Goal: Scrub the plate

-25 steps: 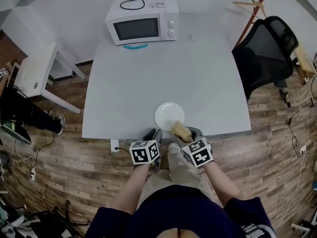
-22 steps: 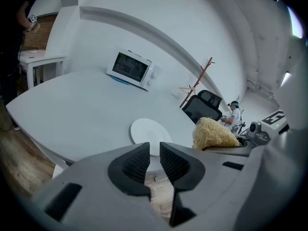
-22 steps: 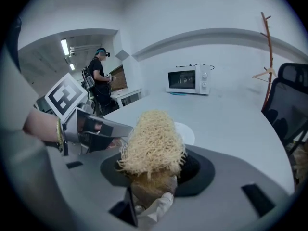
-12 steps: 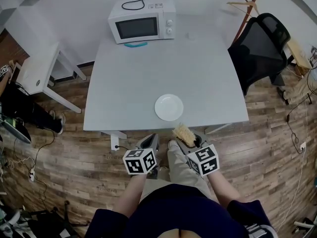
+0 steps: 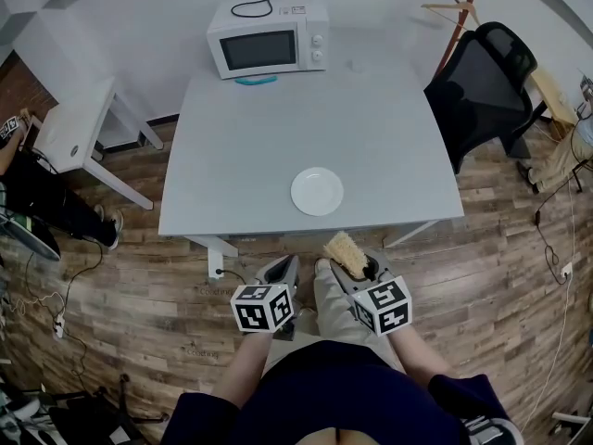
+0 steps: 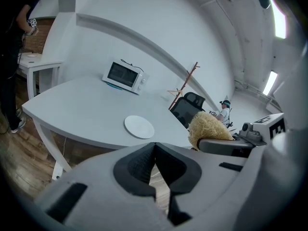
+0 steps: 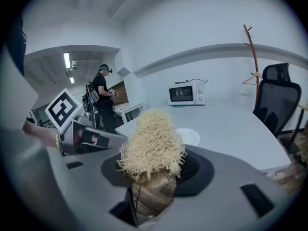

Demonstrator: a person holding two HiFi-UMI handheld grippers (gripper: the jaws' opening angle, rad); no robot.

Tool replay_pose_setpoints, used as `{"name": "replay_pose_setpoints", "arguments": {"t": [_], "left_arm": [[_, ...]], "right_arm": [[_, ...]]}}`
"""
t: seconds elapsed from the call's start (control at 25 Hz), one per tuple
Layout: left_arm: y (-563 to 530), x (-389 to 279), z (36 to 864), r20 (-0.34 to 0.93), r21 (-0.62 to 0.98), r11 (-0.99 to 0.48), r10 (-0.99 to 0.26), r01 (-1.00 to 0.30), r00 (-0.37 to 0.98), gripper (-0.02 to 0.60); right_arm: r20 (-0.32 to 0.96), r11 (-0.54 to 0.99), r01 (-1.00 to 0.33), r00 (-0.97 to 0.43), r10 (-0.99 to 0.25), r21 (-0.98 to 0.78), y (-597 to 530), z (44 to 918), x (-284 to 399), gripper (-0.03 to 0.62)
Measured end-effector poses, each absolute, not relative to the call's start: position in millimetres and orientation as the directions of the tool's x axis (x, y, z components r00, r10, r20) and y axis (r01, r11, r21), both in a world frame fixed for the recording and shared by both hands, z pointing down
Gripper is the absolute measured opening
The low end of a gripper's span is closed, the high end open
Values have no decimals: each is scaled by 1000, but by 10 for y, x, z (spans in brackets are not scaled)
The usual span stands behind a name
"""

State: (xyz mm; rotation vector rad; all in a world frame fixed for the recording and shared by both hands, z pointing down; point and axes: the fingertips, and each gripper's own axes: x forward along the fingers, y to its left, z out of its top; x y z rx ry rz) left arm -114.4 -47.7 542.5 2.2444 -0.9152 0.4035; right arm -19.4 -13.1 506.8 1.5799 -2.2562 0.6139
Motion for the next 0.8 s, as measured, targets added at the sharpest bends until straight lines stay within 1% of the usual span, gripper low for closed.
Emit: {"name": "replay_pose_setpoints", "arguments": {"t": [0.32,0.8], "left_arm": [[-417,-1136,5354,481,472,-532,-513,-703,712,18],[-417,-1094,5272,458,474,-541,-522,-695,719,18]], "right_arm": [[461,280,-943,-333,-823,-180,-90,5010,-162,183],[431,295,-940,-342,-835,-173,-138,4916,-171,183]]}}
